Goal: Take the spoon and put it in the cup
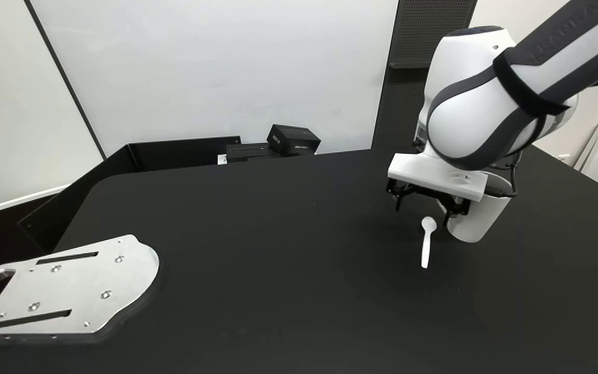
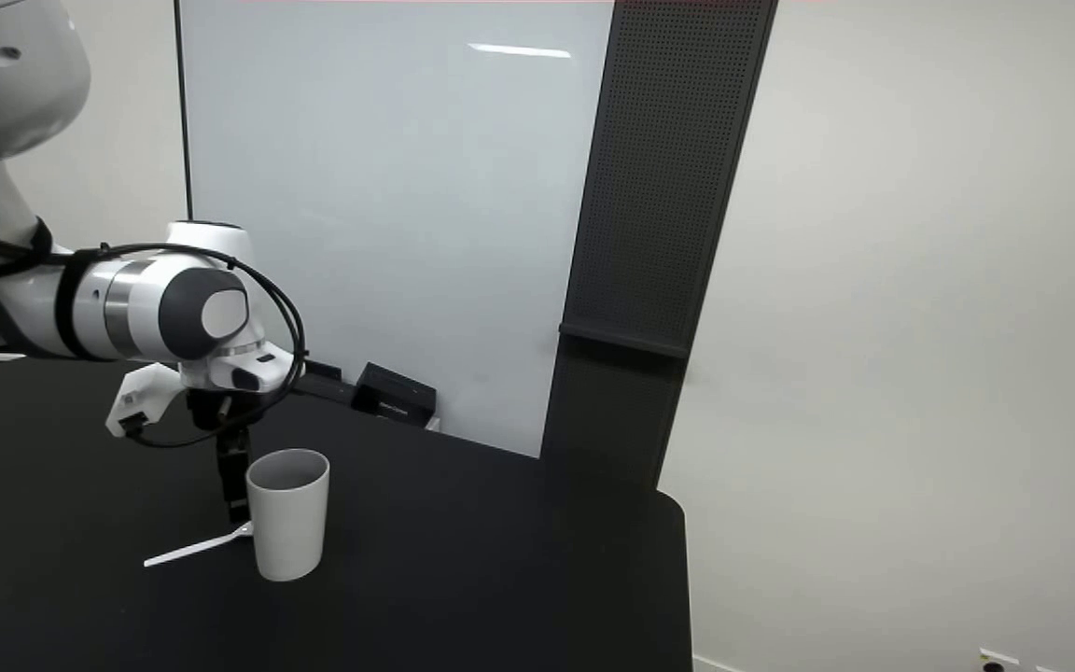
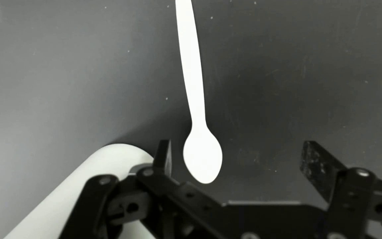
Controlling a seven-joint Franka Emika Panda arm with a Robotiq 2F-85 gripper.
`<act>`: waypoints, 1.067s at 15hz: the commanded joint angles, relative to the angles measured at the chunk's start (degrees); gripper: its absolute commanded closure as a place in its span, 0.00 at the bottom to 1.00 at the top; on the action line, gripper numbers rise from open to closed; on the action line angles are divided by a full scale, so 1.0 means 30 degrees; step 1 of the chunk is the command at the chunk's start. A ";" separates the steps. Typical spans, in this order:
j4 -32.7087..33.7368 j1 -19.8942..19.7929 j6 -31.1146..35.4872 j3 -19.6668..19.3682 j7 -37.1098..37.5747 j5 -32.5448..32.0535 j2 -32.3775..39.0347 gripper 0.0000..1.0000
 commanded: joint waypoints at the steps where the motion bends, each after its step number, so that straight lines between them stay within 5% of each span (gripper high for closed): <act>1: -0.0302 -0.0182 0.0239 0.0105 -0.0596 0.0386 -0.0266 0.00; 16: 0.0010 0.0125 -0.0245 -0.0163 -0.0224 0.0178 0.0017 0.00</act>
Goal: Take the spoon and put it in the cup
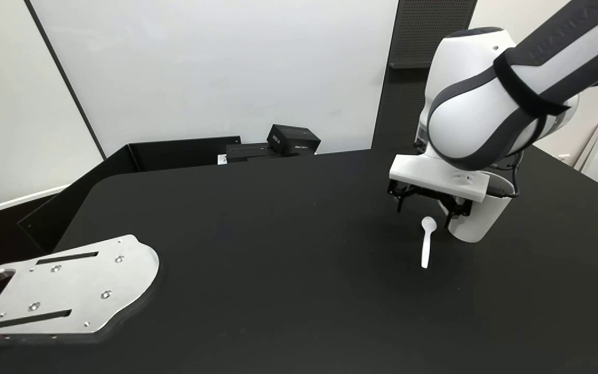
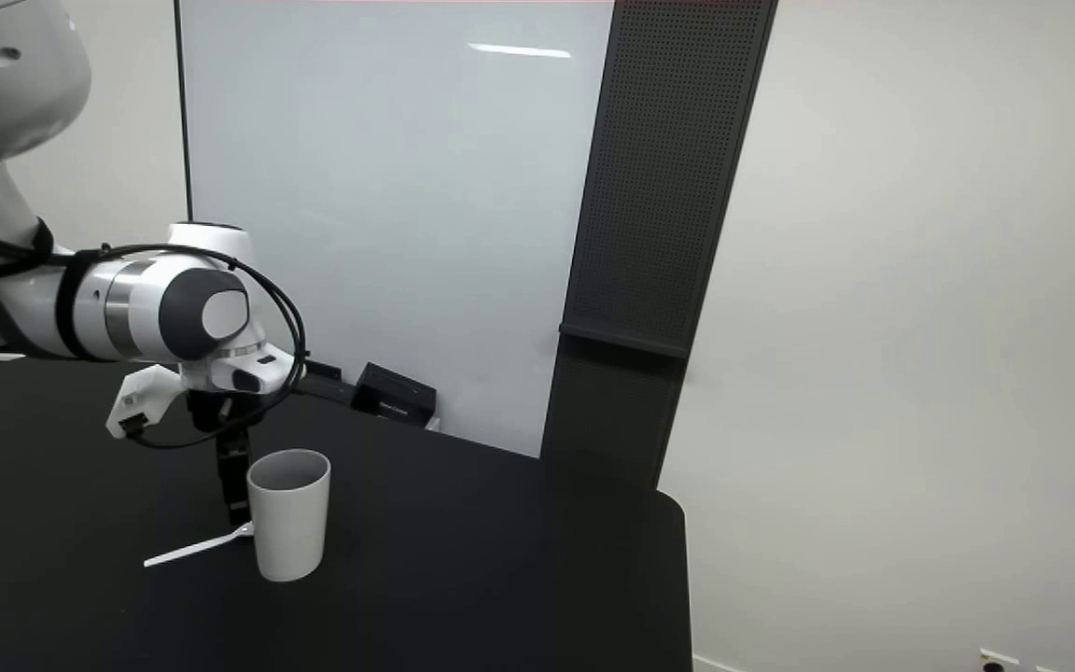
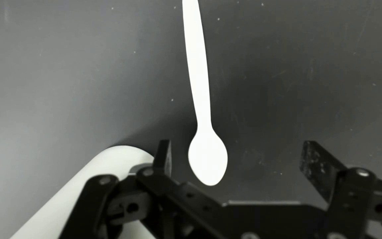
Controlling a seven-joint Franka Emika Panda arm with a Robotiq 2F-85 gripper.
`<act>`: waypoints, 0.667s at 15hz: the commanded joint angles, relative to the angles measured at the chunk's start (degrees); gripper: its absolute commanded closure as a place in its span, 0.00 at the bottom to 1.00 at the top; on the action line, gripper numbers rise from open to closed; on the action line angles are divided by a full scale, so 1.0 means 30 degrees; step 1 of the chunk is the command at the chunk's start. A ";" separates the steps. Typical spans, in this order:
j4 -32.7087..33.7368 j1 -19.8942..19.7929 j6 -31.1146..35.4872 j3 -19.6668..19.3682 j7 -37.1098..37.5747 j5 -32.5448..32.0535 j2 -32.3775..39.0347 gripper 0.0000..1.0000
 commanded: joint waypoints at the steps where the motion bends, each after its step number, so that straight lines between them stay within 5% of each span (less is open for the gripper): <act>1: 0.0051 0.0010 0.0031 -0.0013 -0.0196 0.0259 0.0085 0.00; 10: 0.0061 -0.0296 0.1395 0.0244 -0.0383 0.1039 0.0820 0.00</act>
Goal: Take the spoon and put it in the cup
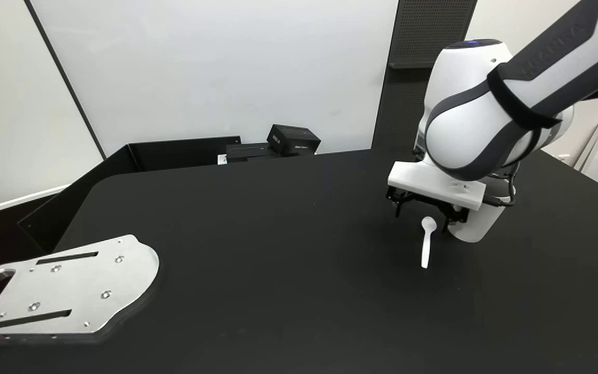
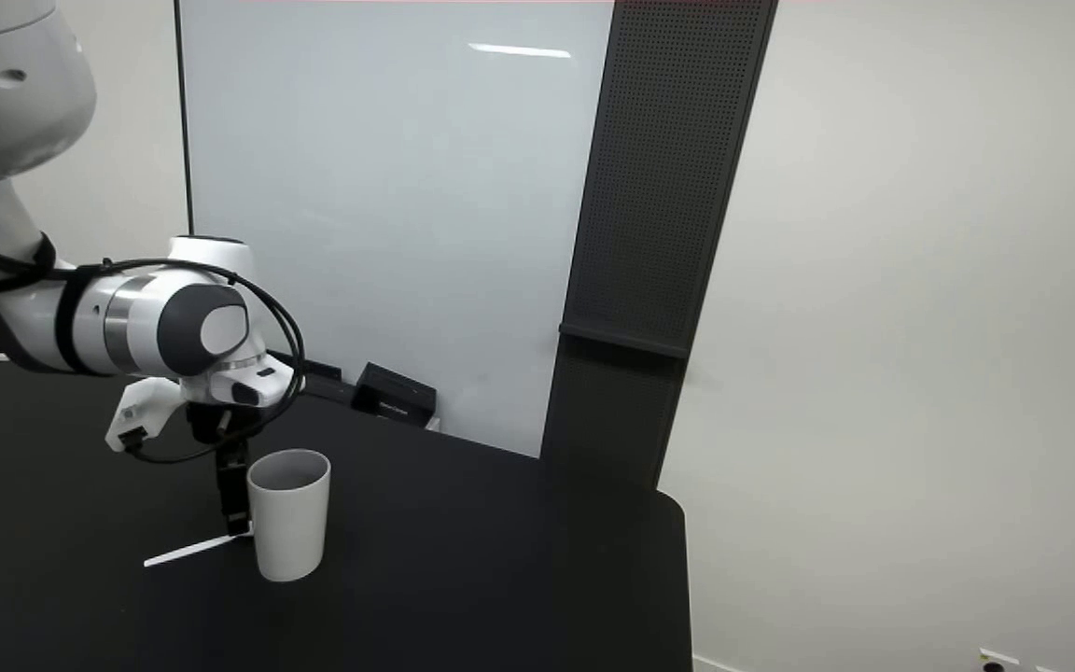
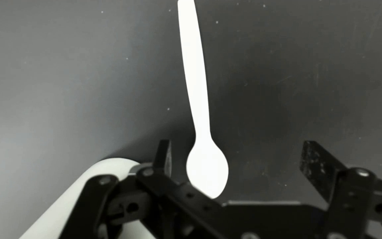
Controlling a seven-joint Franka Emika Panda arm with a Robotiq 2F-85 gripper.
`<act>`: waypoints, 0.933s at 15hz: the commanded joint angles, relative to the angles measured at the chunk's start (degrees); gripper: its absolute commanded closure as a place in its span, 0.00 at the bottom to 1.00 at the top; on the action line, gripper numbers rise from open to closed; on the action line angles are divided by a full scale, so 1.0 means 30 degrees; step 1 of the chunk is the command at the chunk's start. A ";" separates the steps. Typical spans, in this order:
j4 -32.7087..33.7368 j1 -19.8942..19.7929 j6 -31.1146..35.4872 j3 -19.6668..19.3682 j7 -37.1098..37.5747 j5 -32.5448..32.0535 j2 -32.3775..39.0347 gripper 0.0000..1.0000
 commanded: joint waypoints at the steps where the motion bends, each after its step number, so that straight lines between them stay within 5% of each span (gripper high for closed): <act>1: 0.0036 -0.0267 0.1084 0.0200 -0.0288 0.0791 0.0390 0.00; 7: 0.0190 -0.0006 0.2417 0.0167 -0.0670 0.1254 0.1208 0.04; 8: 0.0217 0.0061 0.2423 0.0122 -0.0686 0.1226 0.1294 0.26; 10: 0.0346 0.0108 0.2206 0.0031 -0.0522 0.1280 0.1316 0.29; 14: 0.0824 0.0020 0.1382 0.0040 -0.0196 0.1731 0.1335 0.58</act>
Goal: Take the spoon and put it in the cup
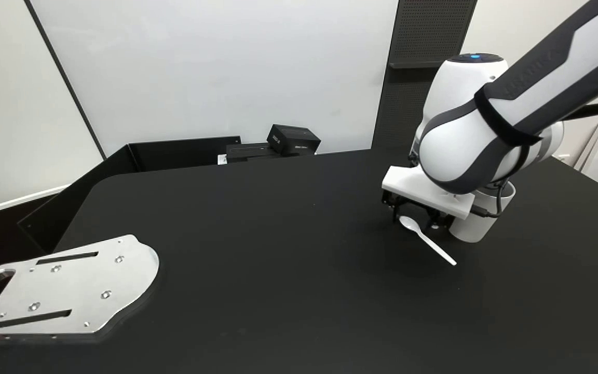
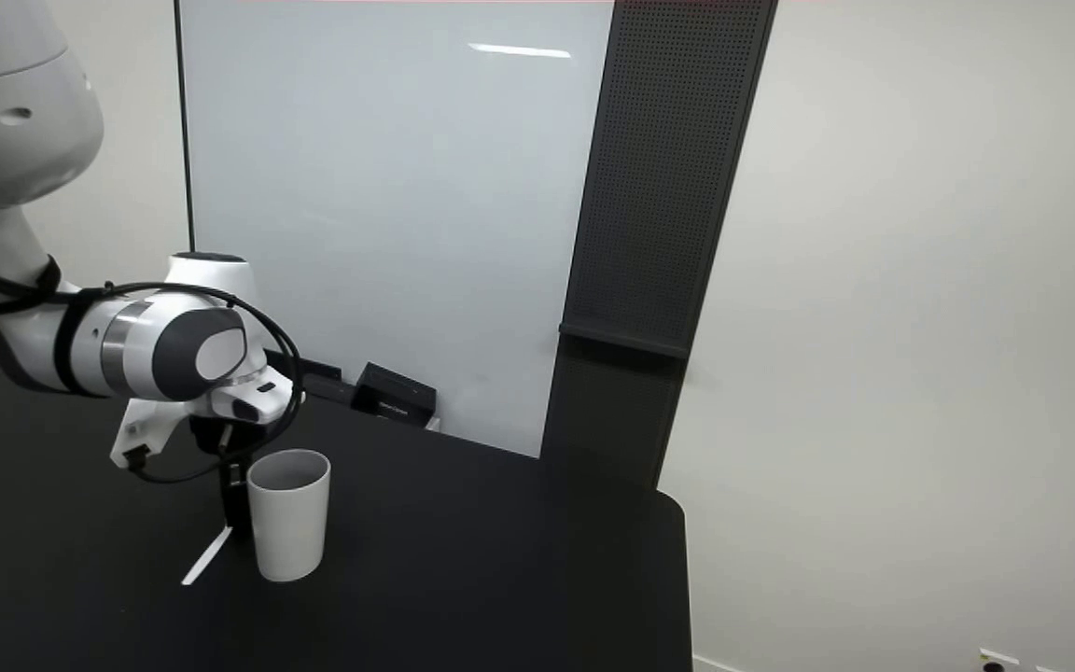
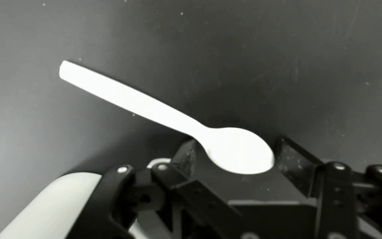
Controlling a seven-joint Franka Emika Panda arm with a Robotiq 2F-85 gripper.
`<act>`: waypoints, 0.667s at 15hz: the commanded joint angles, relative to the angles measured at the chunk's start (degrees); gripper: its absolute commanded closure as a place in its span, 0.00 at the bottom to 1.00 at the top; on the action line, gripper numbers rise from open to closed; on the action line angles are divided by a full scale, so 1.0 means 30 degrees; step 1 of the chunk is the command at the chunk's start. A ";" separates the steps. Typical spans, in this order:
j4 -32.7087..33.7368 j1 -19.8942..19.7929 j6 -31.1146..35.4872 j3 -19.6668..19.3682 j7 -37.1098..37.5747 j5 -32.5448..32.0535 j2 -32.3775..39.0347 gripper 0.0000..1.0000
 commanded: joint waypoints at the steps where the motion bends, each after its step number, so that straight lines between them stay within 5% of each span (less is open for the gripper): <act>1: 0.0717 0.0009 -0.0962 -0.0003 0.0164 0.0783 0.0380 0.64; 6: 0.1292 0.0230 -0.2002 -0.0188 0.0499 0.0813 0.0437 0.98; 10: 0.1696 0.0550 -0.2874 -0.0408 0.0876 0.0538 0.0394 0.97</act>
